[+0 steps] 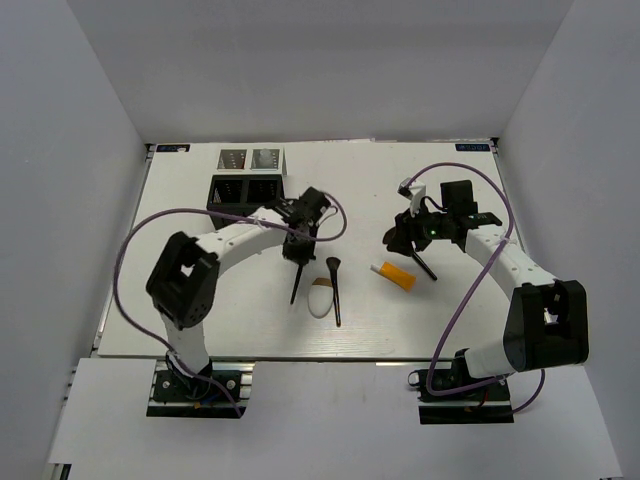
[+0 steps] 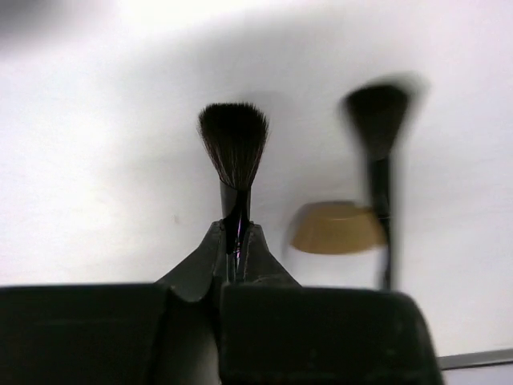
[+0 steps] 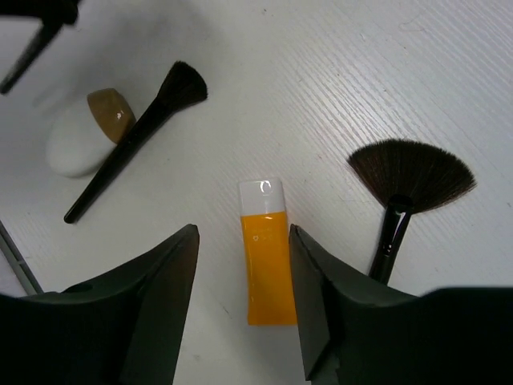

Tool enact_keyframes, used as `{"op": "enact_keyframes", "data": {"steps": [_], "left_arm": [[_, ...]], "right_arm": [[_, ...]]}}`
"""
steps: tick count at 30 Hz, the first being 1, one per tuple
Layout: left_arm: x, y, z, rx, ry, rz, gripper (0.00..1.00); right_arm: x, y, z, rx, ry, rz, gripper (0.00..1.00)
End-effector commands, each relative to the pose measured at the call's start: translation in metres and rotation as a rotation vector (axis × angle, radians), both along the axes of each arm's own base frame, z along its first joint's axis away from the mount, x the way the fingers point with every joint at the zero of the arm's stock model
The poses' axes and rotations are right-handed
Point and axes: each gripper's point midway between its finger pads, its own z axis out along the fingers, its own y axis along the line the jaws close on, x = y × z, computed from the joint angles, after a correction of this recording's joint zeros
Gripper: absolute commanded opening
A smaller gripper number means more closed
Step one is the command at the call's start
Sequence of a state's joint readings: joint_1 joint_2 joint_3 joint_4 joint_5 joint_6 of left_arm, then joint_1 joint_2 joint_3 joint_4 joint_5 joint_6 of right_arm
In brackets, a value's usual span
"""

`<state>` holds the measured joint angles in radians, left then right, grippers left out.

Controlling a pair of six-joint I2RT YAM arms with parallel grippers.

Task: Organize the makeup

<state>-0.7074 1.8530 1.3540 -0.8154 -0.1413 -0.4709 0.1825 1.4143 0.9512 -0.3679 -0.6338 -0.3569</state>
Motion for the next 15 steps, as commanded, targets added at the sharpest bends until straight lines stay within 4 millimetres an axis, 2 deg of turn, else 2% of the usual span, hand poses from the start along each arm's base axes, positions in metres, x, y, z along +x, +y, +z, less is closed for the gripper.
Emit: {"op": "enact_keyframes", "data": {"steps": [1,2,3,4,6,7,8,10,12,13,14,15], "left_arm": [[0.065,-0.010,0.157,-0.207,-0.443,0.070,0.00],[0.077,0.002,0.177,-0.209,-0.505,0.119,0.00],[0.087,0.013,0.207,-0.225,-0.585,0.173,0.00],[0.098,0.032,0.222,-0.191,-0.662,0.243,0.00],[0.114,0.068,0.239,-0.131,-0.757,0.353,0.00],[0.122,0.080,0.257,-0.142,-0.838,0.402,0.00],[0.129,0.109,0.265,-0.078,-0.905,0.492,0.00],[0.138,0.132,0.281,-0.057,-1.018,0.567,0.00],[0.143,0.166,0.288,0.040,-1.082,0.660,0.00],[0.147,0.172,0.293,0.045,-1.107,0.686,0.00],[0.152,0.187,0.287,0.108,-1.104,0.731,0.00],[0.155,0.188,0.284,0.130,-1.107,0.734,0.00]], "right_arm": [[-0.001,0.002,0.004,0.018,-0.029,0.033,0.56],[-0.002,0.003,0.004,0.021,-0.027,0.037,0.56],[0.000,0.003,0.005,0.024,-0.029,0.035,0.54],[0.001,0.004,0.005,0.027,-0.029,0.036,0.51],[0.003,0.006,0.008,0.032,-0.033,0.041,0.40],[0.004,0.005,0.009,0.033,-0.037,0.039,0.37],[0.004,0.005,0.009,0.035,-0.035,0.039,0.34],[0.006,0.005,0.010,0.035,-0.043,0.039,0.34],[0.008,0.006,0.012,0.035,-0.052,0.041,0.34],[0.008,0.007,0.012,0.035,-0.049,0.044,0.34],[0.008,0.007,0.012,0.035,-0.052,0.043,0.34],[0.008,0.007,0.013,0.035,-0.054,0.043,0.33]]}}
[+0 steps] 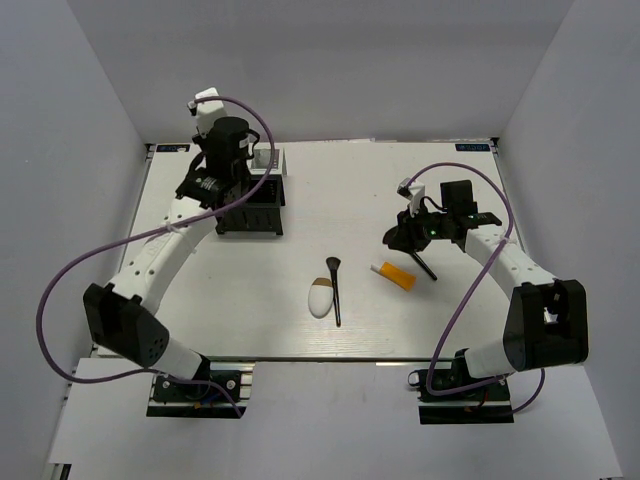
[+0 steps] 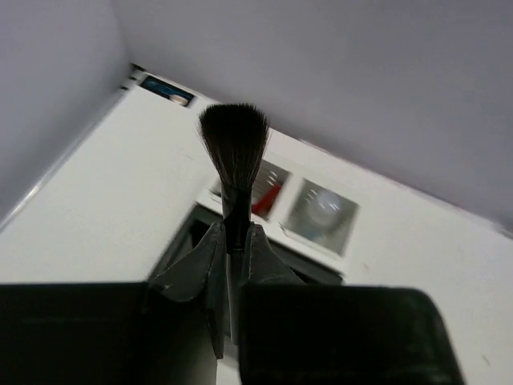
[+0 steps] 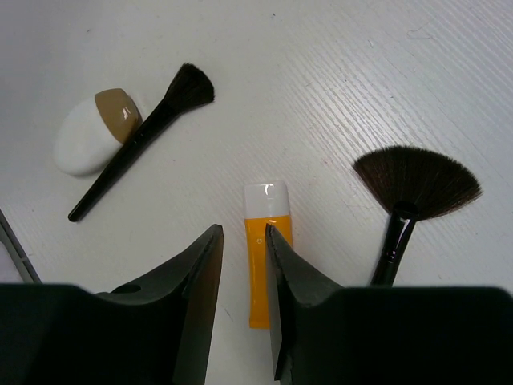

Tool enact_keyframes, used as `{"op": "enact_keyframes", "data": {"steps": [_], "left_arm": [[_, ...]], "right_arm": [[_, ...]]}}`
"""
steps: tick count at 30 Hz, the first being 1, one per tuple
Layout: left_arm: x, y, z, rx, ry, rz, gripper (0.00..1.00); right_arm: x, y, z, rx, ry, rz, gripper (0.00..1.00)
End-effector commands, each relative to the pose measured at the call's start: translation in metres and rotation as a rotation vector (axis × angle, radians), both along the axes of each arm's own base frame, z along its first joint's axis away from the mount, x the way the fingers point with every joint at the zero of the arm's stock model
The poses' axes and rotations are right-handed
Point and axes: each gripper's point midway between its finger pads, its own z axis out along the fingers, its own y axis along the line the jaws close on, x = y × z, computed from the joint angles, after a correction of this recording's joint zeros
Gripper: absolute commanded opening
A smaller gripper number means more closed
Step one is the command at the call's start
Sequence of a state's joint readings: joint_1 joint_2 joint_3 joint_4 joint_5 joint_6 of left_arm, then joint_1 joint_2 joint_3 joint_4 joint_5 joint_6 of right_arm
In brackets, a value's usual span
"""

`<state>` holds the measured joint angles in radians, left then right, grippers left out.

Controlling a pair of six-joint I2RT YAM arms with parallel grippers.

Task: Organize the makeup

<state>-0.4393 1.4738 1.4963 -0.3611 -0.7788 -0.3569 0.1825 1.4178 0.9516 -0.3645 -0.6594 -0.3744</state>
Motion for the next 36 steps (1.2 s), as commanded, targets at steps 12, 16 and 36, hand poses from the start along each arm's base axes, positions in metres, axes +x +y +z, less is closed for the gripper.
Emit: {"op": "enact_keyframes", "data": {"steps": [12,16,36], "left_arm": [[0.053,0.068,-0.080,0.104,0.049,0.304,0.00],[0.063,0.067,-0.093,0.110,0.074,0.290,0.00],[0.038,0.033,-0.054,0.002,0.018,0.091,0.55]], "right_arm": [[0.015,0.001,0.011,0.009,-0.048,0.001,0.37],[0.015,0.000,0.009,0.004,-0.040,-0.004,0.42],[0.044,-0.022,0.011,-0.116,-0.096,-0.131,0.57]]}}
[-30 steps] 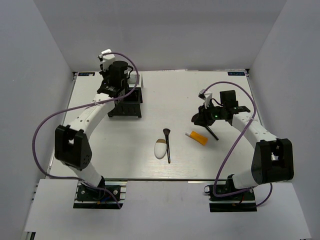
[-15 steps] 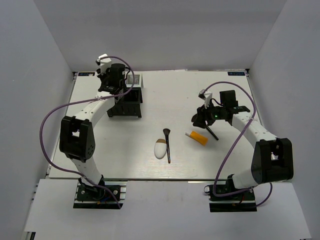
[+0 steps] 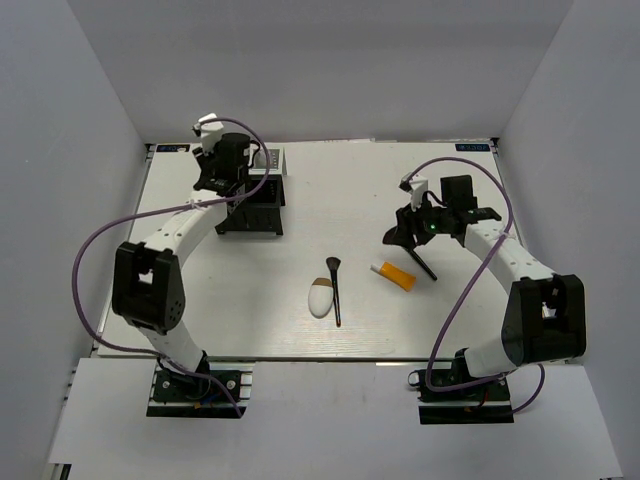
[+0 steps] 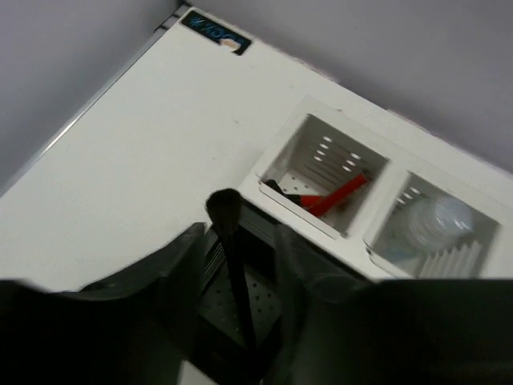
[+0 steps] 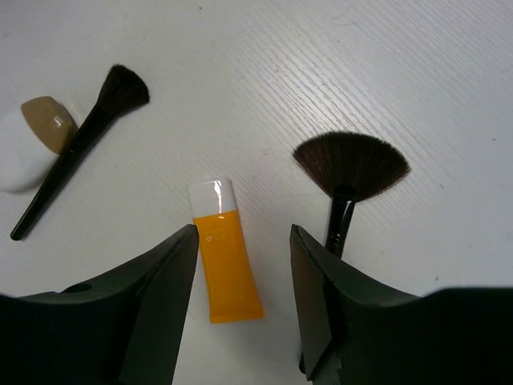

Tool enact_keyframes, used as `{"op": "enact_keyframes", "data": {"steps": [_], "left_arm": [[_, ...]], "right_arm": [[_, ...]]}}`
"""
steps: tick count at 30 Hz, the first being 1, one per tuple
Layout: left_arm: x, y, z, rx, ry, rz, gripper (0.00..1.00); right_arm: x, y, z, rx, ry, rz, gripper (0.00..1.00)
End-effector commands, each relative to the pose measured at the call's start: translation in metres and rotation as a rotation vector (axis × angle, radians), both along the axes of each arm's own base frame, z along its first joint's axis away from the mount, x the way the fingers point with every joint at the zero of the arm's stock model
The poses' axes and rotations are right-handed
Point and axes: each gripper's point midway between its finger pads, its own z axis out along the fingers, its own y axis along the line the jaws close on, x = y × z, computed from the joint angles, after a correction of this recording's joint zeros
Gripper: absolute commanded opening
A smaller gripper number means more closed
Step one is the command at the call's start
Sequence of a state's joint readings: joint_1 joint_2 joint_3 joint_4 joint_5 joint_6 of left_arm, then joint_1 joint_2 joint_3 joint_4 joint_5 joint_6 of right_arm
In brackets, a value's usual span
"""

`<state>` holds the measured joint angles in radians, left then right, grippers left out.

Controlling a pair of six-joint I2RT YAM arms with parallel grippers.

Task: Organize the makeup

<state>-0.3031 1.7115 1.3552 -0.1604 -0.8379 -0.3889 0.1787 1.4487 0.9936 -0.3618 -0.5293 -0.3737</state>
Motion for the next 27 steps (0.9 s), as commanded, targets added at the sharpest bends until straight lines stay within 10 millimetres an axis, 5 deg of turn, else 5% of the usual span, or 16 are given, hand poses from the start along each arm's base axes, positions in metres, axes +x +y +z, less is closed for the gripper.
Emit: {"op": "enact_keyframes", "data": {"steps": [1,2,3,5,7,9,12,17,27], "left_arm": [[-0.021,-0.028,0.087,-0.079,-0.144,-0.178,0.46],[-0.023,-0.053,0.090,-0.126,-0.139,-0.308,0.26],[-0.028,-0.061,0.094,-0.152,-0.134,-0.360,0.16],[-0.047,-0.097,0.086,-0.259,-0.058,-0.509,0.07],[-0.064,-0.127,0.063,-0.332,0.069,-0.617,0.07],[-0.083,-0.164,0.043,-0.418,0.163,-0.768,0.15],[-0.114,-0.211,0.014,-0.484,0.296,-0.903,0.35],[-0.142,-0.243,-0.021,-0.507,0.447,-0.959,0.63],[-0.171,-0.303,-0.089,-0.489,0.657,-0.986,0.68]], "right_arm": [[0.024,-0.010,0.012,-0.045,-0.062,-0.063,0.54],[0.023,-0.013,0.008,-0.060,-0.052,-0.071,0.43],[0.025,-0.016,0.008,-0.070,-0.050,-0.082,0.35],[0.027,-0.023,-0.001,-0.108,-0.029,-0.108,0.20],[0.030,-0.031,-0.013,-0.155,-0.004,-0.130,0.18],[0.032,-0.039,-0.027,-0.204,0.035,-0.154,0.22],[0.045,-0.047,-0.036,-0.268,0.067,-0.162,0.43],[0.057,-0.053,-0.043,-0.322,0.065,-0.153,0.55],[0.051,-0.057,-0.045,-0.288,0.093,-0.194,0.56]]}}
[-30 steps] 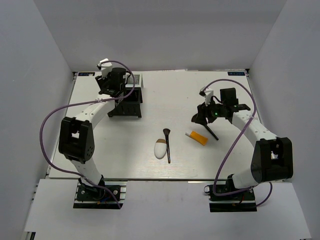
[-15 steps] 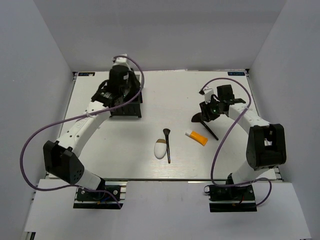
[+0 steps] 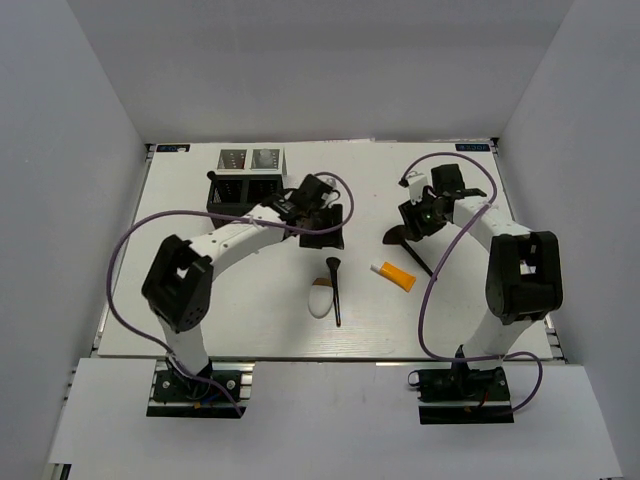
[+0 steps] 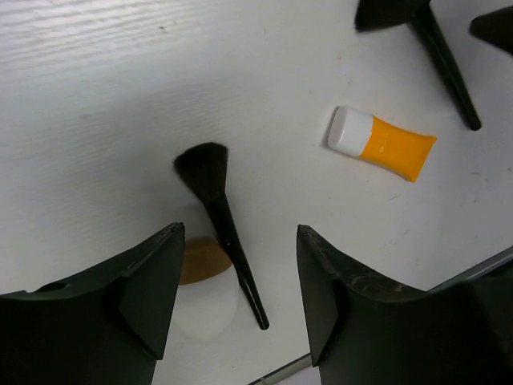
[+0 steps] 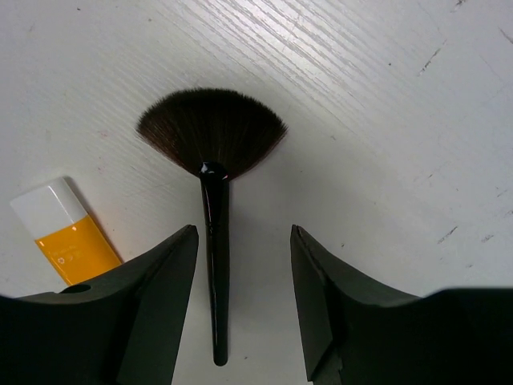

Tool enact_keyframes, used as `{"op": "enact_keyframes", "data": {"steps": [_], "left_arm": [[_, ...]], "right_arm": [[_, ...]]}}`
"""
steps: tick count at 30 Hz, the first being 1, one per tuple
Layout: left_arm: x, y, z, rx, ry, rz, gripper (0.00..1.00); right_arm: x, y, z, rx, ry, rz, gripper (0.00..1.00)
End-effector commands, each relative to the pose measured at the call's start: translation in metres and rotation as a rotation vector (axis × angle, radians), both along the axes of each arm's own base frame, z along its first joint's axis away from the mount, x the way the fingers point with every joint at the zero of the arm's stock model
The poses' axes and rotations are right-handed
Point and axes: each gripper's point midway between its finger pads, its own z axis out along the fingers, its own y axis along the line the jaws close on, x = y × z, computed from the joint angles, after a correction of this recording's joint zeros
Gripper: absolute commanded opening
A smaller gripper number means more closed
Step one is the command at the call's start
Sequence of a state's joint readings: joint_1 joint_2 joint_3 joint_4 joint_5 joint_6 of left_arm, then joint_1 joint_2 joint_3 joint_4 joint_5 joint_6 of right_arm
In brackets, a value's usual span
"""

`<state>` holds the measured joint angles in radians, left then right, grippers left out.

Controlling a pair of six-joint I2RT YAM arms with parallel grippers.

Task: Organize the makeup

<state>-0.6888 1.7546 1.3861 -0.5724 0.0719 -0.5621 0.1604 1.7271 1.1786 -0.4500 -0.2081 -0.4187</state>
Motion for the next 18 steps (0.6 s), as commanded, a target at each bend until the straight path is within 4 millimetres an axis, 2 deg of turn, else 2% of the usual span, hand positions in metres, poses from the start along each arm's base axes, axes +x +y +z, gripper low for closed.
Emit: {"op": "enact_keyframes", "data": {"steps": [1,3,4,6,9,18], "left_arm": [[-0.008,-0.023,-0.007,0.021,0.038,-0.020,0.68],[-0.011,-0.027,-0.010,0.055,0.060,-0.013,0.68],[-0.015,-0.032,-0.022,0.081,0.084,-0.025,0.67],[-0.021,-0.034,-0.031,0.107,0.117,-0.028,0.67],[-0.029,-0.035,-0.056,0.175,0.169,-0.032,0.66],[-0.022,-0.021,-0.070,0.331,0.149,0.011,0.65]], "right_arm": [[-0.001,-0.003,0.014,0.024,-0.026,-0.025,0.56],[-0.004,-0.005,0.014,0.033,-0.024,-0.036,0.56],[-0.005,-0.005,0.015,0.038,-0.029,-0.040,0.57],[-0.006,-0.008,0.015,0.046,-0.027,-0.051,0.57],[-0.007,-0.009,0.017,0.063,-0.032,-0.056,0.57],[-0.009,-0.015,0.016,0.091,-0.019,-0.077,0.57]]}}
